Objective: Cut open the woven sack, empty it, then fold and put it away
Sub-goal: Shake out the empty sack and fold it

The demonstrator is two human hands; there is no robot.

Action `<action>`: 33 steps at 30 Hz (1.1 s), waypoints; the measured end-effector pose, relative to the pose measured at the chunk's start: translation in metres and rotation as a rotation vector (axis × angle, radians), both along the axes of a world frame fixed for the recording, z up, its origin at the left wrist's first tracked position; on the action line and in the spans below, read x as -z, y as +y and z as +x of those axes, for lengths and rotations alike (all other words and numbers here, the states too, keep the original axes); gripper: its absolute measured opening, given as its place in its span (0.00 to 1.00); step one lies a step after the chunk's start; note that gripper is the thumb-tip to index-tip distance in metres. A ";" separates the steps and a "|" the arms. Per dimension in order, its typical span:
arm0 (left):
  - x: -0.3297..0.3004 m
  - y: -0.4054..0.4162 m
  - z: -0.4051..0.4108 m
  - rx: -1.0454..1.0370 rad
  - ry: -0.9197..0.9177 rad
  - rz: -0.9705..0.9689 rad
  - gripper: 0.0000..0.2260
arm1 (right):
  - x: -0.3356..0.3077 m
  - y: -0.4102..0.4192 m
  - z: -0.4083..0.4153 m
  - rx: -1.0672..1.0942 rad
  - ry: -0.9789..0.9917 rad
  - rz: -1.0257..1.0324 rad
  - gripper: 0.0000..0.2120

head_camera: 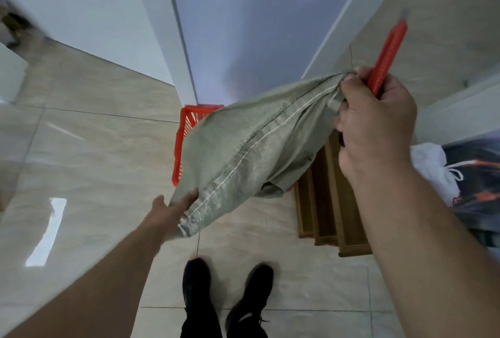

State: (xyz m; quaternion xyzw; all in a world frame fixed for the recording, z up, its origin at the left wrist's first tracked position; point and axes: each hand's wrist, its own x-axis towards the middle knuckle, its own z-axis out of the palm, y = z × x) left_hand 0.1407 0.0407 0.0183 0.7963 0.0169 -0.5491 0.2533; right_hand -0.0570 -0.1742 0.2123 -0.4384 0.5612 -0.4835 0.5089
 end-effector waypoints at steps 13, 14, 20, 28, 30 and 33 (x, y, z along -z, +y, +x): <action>-0.069 -0.032 0.050 -0.147 -0.381 -0.448 0.10 | 0.003 -0.004 -0.024 0.082 -0.103 0.346 0.08; -0.093 -0.043 0.058 -0.118 -0.381 -0.509 0.11 | -0.004 -0.004 -0.025 0.081 -0.136 0.404 0.08; -0.225 -0.085 0.072 -0.097 -0.556 -0.855 0.10 | -0.076 -0.012 -0.047 0.163 -0.213 0.198 0.10; -0.244 -0.080 0.088 -0.310 0.055 -0.847 0.13 | -0.119 0.001 -0.043 0.152 -0.062 0.193 0.09; -0.276 -0.099 0.099 -0.275 0.040 -0.949 0.12 | -0.154 -0.010 -0.042 0.175 -0.080 0.084 0.09; -0.308 -0.102 0.109 -0.246 0.107 -1.087 0.13 | -0.194 -0.013 -0.045 0.218 -0.178 -0.014 0.08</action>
